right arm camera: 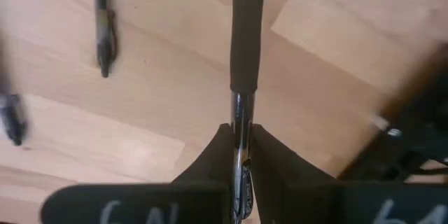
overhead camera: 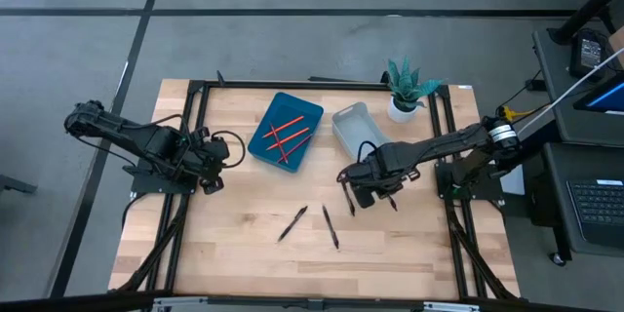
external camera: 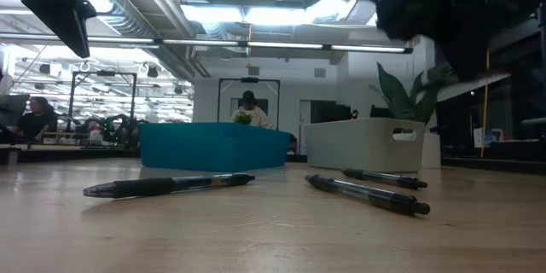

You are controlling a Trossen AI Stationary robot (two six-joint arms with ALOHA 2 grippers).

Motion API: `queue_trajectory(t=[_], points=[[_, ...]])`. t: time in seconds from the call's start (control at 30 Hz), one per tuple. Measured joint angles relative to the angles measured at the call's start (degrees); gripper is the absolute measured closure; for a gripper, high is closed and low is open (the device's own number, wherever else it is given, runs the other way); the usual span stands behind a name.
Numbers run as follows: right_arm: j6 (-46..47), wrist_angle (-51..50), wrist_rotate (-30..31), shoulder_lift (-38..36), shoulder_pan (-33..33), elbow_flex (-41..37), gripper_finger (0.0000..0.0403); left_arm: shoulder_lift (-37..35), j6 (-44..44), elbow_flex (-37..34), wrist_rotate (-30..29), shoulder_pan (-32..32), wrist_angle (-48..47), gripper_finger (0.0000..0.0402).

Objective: Sort pens & pencils
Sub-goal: Put the black pen into the gray bin

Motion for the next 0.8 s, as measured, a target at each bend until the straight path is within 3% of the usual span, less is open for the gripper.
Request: queue_trajectory(t=[0.2,0.53,0.8], points=[[-1.35,-4.57,3.70,-0.08,-2.28,6.24,0.0376,0.01,0.78,0.00,-1.85,-0.02,0.00,0.0333],[-14.93,-2.64,5.54,-0.08,-15.82,6.69,0.0376,0.01,1.46,0.00,-2.03,-0.02,0.00,0.0333],[-24.00,8.04,4.30,0.07,-27.31,6.71,0.0376,0.01,1.49,0.00,-2.01,-0.02,0.00,0.0333]])
